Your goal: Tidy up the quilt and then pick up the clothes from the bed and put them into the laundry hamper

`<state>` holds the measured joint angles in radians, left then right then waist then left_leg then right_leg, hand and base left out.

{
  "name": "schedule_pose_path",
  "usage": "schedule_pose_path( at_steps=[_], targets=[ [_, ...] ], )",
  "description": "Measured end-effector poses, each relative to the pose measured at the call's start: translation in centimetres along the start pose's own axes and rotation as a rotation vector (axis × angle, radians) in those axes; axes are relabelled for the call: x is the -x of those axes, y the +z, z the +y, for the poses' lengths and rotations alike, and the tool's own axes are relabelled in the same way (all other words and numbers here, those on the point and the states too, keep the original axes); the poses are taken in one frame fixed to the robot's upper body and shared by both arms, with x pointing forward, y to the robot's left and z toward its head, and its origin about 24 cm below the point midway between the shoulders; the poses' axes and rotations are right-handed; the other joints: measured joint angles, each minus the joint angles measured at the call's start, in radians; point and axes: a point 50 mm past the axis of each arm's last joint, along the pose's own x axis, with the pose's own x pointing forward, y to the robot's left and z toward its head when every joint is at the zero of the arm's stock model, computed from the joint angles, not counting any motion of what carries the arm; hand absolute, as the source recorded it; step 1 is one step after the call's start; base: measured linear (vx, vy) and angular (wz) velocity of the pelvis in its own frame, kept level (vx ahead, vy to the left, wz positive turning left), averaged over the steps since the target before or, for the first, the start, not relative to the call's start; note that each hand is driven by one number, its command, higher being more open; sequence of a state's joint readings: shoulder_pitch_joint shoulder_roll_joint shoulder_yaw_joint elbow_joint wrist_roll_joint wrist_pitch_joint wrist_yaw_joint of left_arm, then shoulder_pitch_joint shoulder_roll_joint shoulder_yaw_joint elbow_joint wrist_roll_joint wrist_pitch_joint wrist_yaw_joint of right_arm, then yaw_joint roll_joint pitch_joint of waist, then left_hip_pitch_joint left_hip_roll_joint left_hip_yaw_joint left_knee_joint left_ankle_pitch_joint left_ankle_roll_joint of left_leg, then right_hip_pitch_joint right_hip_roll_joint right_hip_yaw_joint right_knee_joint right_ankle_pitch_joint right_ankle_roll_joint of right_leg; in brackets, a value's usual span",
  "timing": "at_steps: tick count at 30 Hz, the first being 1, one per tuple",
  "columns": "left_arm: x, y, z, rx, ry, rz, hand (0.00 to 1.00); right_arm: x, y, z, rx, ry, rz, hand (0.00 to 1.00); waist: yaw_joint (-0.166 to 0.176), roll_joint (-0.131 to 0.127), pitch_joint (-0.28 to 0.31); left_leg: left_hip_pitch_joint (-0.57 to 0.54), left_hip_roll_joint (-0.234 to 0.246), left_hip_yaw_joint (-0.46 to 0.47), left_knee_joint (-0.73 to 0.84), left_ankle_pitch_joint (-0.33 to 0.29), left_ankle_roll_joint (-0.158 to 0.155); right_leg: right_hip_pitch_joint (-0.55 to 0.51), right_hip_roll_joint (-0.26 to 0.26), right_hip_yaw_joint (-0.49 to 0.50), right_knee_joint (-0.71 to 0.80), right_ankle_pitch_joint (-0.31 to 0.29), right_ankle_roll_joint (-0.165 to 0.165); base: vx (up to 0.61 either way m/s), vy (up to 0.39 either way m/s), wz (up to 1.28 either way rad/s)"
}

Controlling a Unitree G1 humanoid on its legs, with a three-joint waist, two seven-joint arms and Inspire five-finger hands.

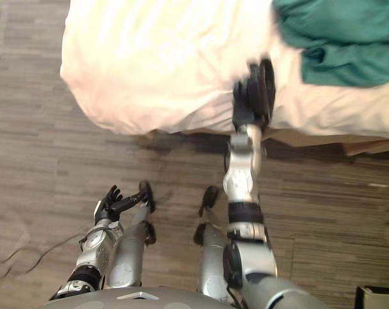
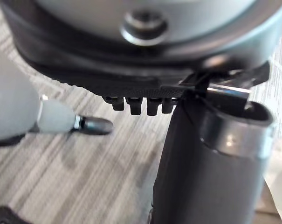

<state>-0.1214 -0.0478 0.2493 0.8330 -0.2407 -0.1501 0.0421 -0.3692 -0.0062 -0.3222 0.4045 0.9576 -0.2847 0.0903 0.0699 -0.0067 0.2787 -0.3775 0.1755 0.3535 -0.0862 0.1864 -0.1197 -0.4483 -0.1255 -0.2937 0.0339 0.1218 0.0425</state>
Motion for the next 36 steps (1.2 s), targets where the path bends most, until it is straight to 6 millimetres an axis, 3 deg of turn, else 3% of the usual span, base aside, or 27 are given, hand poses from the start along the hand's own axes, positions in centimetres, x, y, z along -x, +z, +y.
schedule_pose_path(
  at_steps=[1,2,3,4,5,8,10,13,15,16,18,19,21,23,24,25,26,27,29,30,31,32,33,35,36],
  targets=[
    [0.0,-0.2,0.1,0.0,-0.001,0.008,1.0,1.1,0.0,-2.4,0.01,-0.097,0.015,0.0,-0.003,-0.011,-0.007,0.013,0.0,0.009,-0.001,-0.005,0.001,0.012,0.002,0.009,-0.007,0.001,0.001,0.13,-0.015,-0.37],
    [0.1,-0.5,0.2,0.001,-0.001,0.021,1.0,3.9,0.1,-6.8,0.023,-0.288,0.04,0.0,-0.012,-0.024,-0.016,0.041,0.0,0.028,-0.003,-0.016,-0.004,0.035,0.005,0.027,-0.02,0.003,0.004,0.11,-0.012,-0.31],
    [0.2,-0.7,0.4,0.001,0.003,0.031,1.0,5.4,0.2,-8.5,0.03,-0.368,0.048,0.0,-0.019,-0.024,-0.024,0.051,0.0,0.038,-0.002,-0.02,-0.003,0.04,0.006,0.034,-0.023,0.004,0.005,0.15,-0.017,-0.48],
    [0.4,-1.2,0.9,0.014,0.013,0.052,1.0,8.5,0.7,-11.6,0.047,-0.511,0.061,1.0,-0.035,-0.024,-0.03,0.082,0.0,0.064,-0.002,-0.028,-0.002,0.055,0.008,0.056,-0.027,0.008,0.011,0.11,-0.011,-0.64],
    [0.7,-1.8,1.8,0.044,0.046,0.077,1.0,11.2,1.1,-13.7,0.071,-0.616,0.079,1.0,-0.058,-0.023,-0.035,0.123,-0.001,0.095,0.0,-0.036,-0.004,0.079,0.011,0.082,-0.032,0.014,0.008,0.12,-0.006,-0.75],
    [1.7,-3.6,3.3,0.047,0.092,0.135,1.0,16.4,2.3,-16.8,0.138,-0.78,0.124,1.0,-0.096,0.0,-0.076,0.239,0.012,0.184,0.0,-0.077,-0.026,0.143,0.035,0.153,-0.041,0.011,0.009,0.16,0.004,-0.86],
    [2.2,-4.3,3.7,0.043,0.101,0.158,1.0,18.4,2.1,-17.7,0.184,-0.829,0.192,1.0,-0.101,0.012,-0.115,0.305,0.02,0.234,0.001,-0.098,-0.039,0.186,0.053,0.192,-0.053,0.008,0.008,0.1,-0.002,-0.74],
    [2.5,-5.0,3.7,0.021,0.093,0.179,1.0,20.4,-0.3,-18.0,0.225,-0.833,0.384,1.0,-0.103,0.019,-0.144,0.398,0.034,0.262,0.058,-0.153,-0.053,0.267,0.069,0.248,-0.048,-0.014,0.009,0.06,0.009,-0.52],
    [2.7,-5.2,3.7,-0.003,0.083,0.187,1.0,21.3,-2.3,-17.7,0.284,-0.791,0.548,1.0,-0.095,0.008,-0.165,0.367,0.067,0.115,0.232,-0.249,-0.034,0.277,0.078,0.301,-0.028,-0.027,0.011,-0.02,0.0,-0.68],
    [3.0,-5.6,3.9,-0.001,0.088,0.198,1.0,20.9,-3.7,-17.2,0.331,-0.717,0.647,1.0,-0.081,0.011,-0.167,0.326,0.08,-0.046,0.372,-0.32,-0.03,0.275,0.088,0.342,-0.011,-0.032,0.011,-0.07,0.053,-1.06],
    [3.8,-6.8,4.0,0.013,0.097,0.232,1.0,20.6,-5.0,-16.8,0.435,-0.633,0.779,1.0,-0.061,0.027,-0.179,0.321,0.065,-0.286,0.492,-0.402,-0.045,0.276,0.114,0.44,0.0,-0.024,0.026,-0.11,0.218,-1.41],
    [4.4,-7.6,4.3,0.015,0.107,0.261,1.0,20.7,-5.1,-16.8,0.466,-0.614,0.804,1.0,-0.054,0.036,-0.187,0.337,0.046,-0.356,0.504,-0.435,-0.044,0.275,0.118,0.476,0.001,-0.023,0.034,-0.15,0.335,-1.41],
    [4.8,-8.2,4.4,0.023,0.106,0.282,1.0,21.0,-5.3,-16.8,0.534,-0.574,0.861,1.0,-0.046,0.038,-0.195,0.396,-0.006,-0.448,0.454,-0.512,-0.022,0.247,0.124,0.565,0.012,-0.013,0.06,-0.14,0.272,-1.09],
    [5.1,-8.8,4.8,0.019,0.113,0.308,1.0,21.1,-5.4,-16.9,0.598,-0.533,0.91,1.0,-0.049,0.027,-0.197,0.433,-0.041,-0.405,0.369,-0.565,-0.006,0.202,0.108,0.615,0.007,0.006,0.085,-0.18,0.277,-1.1],
    [4.7,-8.2,5.5,-0.019,0.109,0.3,1.0,21.6,-5.6,-17.1,0.629,-0.534,0.951,1.0,-0.042,-0.009,-0.189,0.433,-0.087,-0.334,0.354,-0.543,0.023,0.173,0.054,0.586,-0.014,0.01,0.036,-0.27,0.325,-1.35],
    [4.7,-8.0,5.8,-0.042,0.11,0.298,1.0,21.8,-5.6,-17.2,0.655,-0.531,0.97,1.0,-0.04,-0.025,-0.198,0.435,-0.101,-0.298,0.343,-0.536,0.034,0.157,0.025,0.541,-0.028,0.006,-0.01,-0.25,0.321,-1.62],
    [4.7,-7.9,6.1,-0.053,0.111,0.294,1.0,21.6,-5.6,-17.1,0.694,-0.517,0.977,1.0,-0.036,-0.032,-0.206,0.442,-0.122,-0.217,0.32,-0.52,0.055,0.123,-0.016,0.396,-0.038,-0.067,-0.118,-0.19,0.258,-2.01],
    [4.8,-8.1,6.1,-0.077,0.104,0.306,1.0,21.3,-5.4,-17.1,0.743,-0.49,0.979,1.0,-0.038,-0.016,-0.2,0.461,-0.111,-0.123,0.29,-0.506,0.074,0.081,-0.036,0.186,0.07,-0.041,-0.083,-0.11,0.201,-1.98],
    [4.9,-8.2,6.1,-0.105,0.094,0.312,1.0,21.2,-5.4,-17.1,0.768,-0.469,0.988,1.0,-0.044,-0.015,-0.202,0.477,-0.111,-0.069,0.282,-0.501,0.081,0.086,-0.049,0.02,0.233,-0.053,-0.105,-0.02,0.115,-1.32],
    [4.8,-8.3,5.8,-0.134,0.071,0.323,1.0,21.5,-5.5,-17.1,0.799,-0.464,1.005,1.0,-0.04,-0.013,-0.197,0.502,-0.112,-0.024,0.275,-0.501,0.082,0.125,-0.049,-0.073,0.296,-0.083,-0.088,-0.04,0.135,-1.26],
    [4.4,-8.0,5.0,-0.144,0.035,0.32,1.0,21.7,-5.5,-17.1,0.827,-0.449,1.016,1.0,-0.052,-0.027,-0.191,0.522,-0.136,0.016,0.276,-0.495,0.092,0.137,-0.045,-0.09,0.276,-0.037,-0.097,-0.09,0.135,-1.21],
    [4.3,-8.1,4.7,-0.143,0.027,0.328,1.0,21.9,-5.5,-17.2,0.834,-0.445,1.024,1.0,-0.054,-0.024,-0.192,0.526,-0.142,0.031,0.273,-0.478,0.12,0.153,-0.03,-0.082,0.22,0.0,-0.098,-0.16,0.05,-1.23],
    [4.5,-8.6,3.6,-0.118,0.005,0.337,1.0,21.1,-4.7,-17.4,0.862,-0.44,1.01,1.0,-0.048,0.015,-0.194,0.53,-0.117,0.08,0.253,-0.453,0.14,0.166,-0.006,-0.078,0.263,-0.059,-0.125,-0.13,0.003,-0.91],
    [4.1,-8.2,2.3,-0.129,-0.043,0.319,1.0,21.7,-4.3,-17.9,0.88,-0.459,1.03,1.0,-0.064,0.024,-0.193,0.553,-0.13,0.114,0.213,-0.452,0.135,0.155,-0.042,-0.104,0.552,-0.278,-0.122,-0.03,-0.014,-0.46],
    [4.1,-8.3,2.2,-0.136,-0.052,0.321,1.0,22.0,-4.1,-18.1,0.881,-0.477,1.035,1.0,-0.068,0.019,-0.195,0.557,-0.136,0.12,0.204,-0.453,0.125,0.169,-0.044,-0.097,0.572,-0.312,-0.122,0.01,-0.012,-0.44]
  ],
)
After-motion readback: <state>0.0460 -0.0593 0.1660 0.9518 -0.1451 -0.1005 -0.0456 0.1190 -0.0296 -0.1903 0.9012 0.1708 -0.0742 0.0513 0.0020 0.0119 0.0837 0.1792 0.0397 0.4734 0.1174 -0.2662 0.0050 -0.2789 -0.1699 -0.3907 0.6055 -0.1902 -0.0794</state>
